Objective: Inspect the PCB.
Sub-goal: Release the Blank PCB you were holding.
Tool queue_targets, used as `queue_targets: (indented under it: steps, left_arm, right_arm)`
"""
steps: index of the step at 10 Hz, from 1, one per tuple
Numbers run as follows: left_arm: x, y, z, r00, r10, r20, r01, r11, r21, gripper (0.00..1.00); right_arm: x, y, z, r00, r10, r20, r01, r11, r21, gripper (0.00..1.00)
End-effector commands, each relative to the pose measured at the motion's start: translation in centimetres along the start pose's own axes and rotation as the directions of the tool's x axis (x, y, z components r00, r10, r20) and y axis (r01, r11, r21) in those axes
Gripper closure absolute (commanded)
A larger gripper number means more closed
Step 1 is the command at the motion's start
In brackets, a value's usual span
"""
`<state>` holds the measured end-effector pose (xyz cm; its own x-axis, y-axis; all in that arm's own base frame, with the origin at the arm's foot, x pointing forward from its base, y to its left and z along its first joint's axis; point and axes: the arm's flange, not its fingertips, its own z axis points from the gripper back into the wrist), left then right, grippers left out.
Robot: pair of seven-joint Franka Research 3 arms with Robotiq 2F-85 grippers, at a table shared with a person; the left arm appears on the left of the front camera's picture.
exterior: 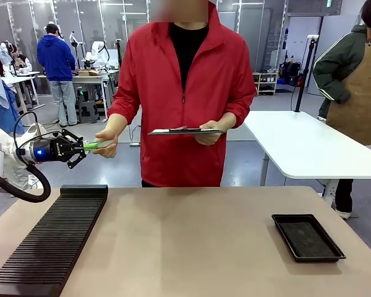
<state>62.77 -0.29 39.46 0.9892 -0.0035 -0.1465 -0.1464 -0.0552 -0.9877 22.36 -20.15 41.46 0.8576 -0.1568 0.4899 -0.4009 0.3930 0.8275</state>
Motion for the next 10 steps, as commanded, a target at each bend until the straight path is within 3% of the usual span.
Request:
queue_targets:
  steps: [1,10]
  left_arm:
    - [-0.03,-0.10,-0.09,1.000,0.012,-0.003,-0.012,1.000,0.000,0.97]
    - [-0.03,-0.10,-0.09,1.000,0.012,-0.003,-0.012,1.000,0.000,0.97]
  right_arm:
    - [0.08,-0.03,0.06,1.000,0.019,0.011,-0.020,1.000,0.011,0.00]
    - [0.08,-0.03,0.06,1.000,0.019,0.011,-0.020,1.000,0.011,0.00]
